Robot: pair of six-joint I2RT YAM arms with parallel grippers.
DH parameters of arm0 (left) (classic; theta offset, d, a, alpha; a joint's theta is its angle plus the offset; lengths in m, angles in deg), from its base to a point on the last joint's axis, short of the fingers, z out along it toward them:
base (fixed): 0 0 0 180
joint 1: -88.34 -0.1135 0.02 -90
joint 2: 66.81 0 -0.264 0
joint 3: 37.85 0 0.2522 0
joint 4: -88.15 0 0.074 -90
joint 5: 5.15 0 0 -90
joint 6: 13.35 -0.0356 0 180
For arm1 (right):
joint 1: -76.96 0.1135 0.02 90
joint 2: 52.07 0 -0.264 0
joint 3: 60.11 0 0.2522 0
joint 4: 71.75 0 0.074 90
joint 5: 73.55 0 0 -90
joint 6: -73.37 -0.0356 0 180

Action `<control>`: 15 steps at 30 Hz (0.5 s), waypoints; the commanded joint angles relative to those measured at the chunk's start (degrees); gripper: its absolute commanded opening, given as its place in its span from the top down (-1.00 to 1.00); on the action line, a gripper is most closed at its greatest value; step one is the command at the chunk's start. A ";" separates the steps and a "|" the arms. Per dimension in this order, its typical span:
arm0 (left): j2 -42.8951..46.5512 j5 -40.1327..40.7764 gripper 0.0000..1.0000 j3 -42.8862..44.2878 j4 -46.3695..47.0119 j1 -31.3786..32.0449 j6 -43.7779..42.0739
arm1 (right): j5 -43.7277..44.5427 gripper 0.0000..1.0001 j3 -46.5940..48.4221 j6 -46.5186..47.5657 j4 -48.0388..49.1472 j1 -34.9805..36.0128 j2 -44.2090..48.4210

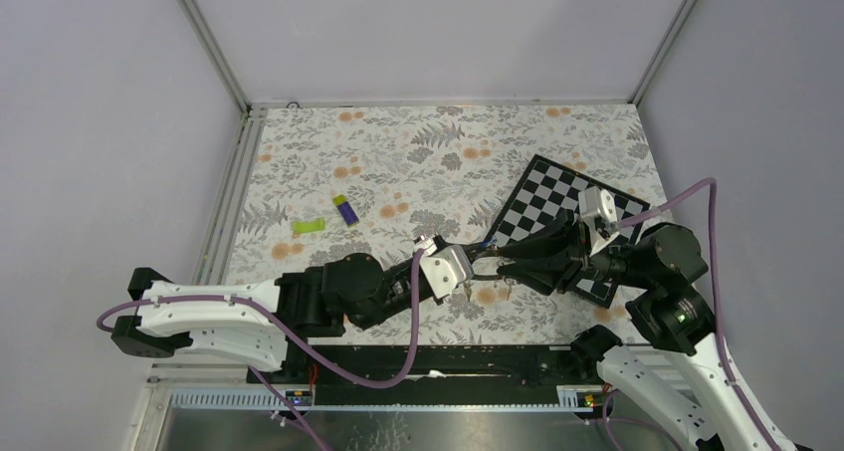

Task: Remove the keys from the keyring

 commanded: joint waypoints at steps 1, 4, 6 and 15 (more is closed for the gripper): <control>1.16 -0.88 1.00 2.76 5.08 0.02 0.74 | 0.24 0.19 -0.68 -0.75 5.29 0.15 -1.12; 1.06 -1.01 1.00 2.76 5.10 0.02 0.74 | 0.15 0.22 -0.90 -0.87 5.95 0.10 -1.53; 0.96 -1.06 1.00 2.73 5.14 0.02 0.74 | 0.14 0.24 -1.03 -1.20 6.44 0.14 -1.73; 1.16 -0.89 1.00 2.67 5.43 0.02 0.74 | -0.73 0.56 -1.59 -1.59 6.83 0.22 -2.39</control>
